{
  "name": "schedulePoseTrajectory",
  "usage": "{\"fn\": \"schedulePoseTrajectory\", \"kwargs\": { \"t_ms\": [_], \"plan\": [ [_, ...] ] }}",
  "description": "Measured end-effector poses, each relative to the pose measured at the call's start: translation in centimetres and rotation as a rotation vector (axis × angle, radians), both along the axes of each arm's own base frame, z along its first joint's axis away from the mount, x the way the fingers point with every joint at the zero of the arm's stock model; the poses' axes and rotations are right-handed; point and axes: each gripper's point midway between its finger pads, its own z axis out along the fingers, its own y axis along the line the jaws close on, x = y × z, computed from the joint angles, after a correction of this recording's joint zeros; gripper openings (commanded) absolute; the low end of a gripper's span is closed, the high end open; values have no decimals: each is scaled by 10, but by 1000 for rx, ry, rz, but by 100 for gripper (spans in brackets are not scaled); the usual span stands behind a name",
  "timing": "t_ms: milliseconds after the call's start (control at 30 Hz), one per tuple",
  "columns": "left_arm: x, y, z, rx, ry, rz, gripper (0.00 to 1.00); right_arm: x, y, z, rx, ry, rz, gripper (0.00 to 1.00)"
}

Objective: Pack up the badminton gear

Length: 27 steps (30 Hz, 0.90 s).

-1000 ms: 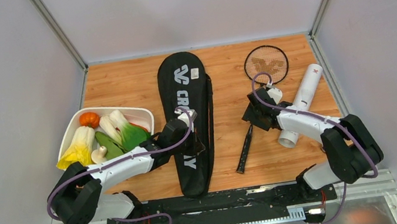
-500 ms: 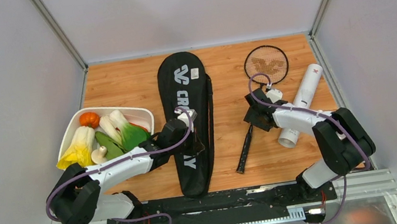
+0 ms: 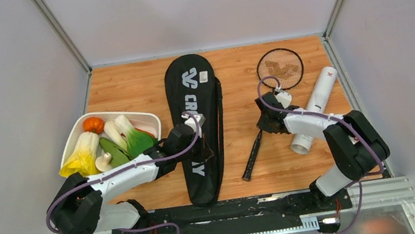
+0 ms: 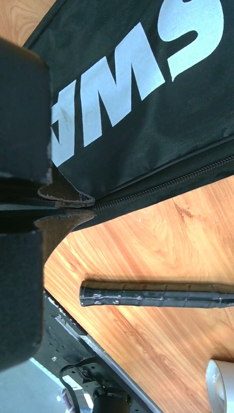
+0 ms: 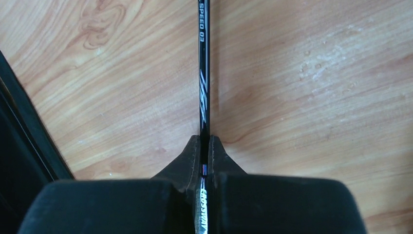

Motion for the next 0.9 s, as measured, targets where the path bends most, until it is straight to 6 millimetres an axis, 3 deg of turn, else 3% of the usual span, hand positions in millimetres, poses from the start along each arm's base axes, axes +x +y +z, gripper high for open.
{"fn": "schedulePoseTrajectory", "kwargs": {
  "t_ms": [333,600,900],
  "plan": [
    [3,-2,6,-4,-12,2,0,-45,-4,5,-17,-7,120,0],
    [13,-7,15,-4,-35,16,0,-74,29,20,-2,-35,322,0],
    [25,-13,17,22,-45,31,0,-122,55,26,-8,-20,501,0]
  ]
}}
